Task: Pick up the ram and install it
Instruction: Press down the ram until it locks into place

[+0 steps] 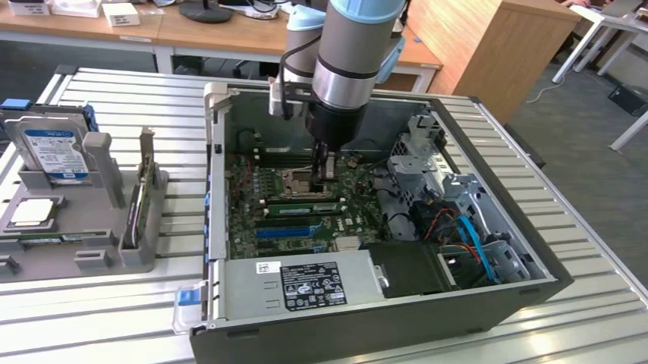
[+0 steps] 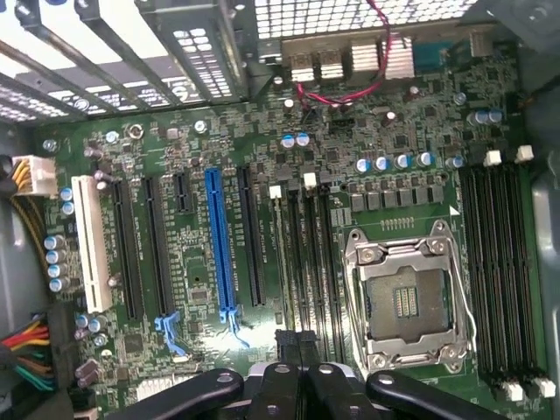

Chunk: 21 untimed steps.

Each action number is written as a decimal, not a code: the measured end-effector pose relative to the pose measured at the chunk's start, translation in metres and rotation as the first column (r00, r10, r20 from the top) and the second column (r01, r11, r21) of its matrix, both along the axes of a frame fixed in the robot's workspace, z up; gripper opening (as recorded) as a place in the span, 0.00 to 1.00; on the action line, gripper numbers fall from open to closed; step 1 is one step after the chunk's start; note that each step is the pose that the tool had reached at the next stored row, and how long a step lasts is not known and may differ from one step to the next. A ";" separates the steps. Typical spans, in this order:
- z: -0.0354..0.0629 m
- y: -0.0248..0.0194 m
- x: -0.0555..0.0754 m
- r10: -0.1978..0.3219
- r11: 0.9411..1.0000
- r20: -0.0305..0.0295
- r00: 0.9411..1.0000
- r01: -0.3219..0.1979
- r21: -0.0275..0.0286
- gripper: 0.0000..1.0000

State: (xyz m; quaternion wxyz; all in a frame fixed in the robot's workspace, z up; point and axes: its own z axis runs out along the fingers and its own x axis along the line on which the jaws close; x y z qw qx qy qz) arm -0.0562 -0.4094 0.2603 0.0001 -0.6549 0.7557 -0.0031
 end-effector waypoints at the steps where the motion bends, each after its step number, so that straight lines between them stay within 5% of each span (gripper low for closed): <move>1: 0.0000 0.0000 0.000 -0.009 1.000 0.000 1.000 0.009 0.000 0.11; 21: 0.0000 0.0000 0.000 -0.119 0.993 0.000 0.993 0.119 -0.003 0.11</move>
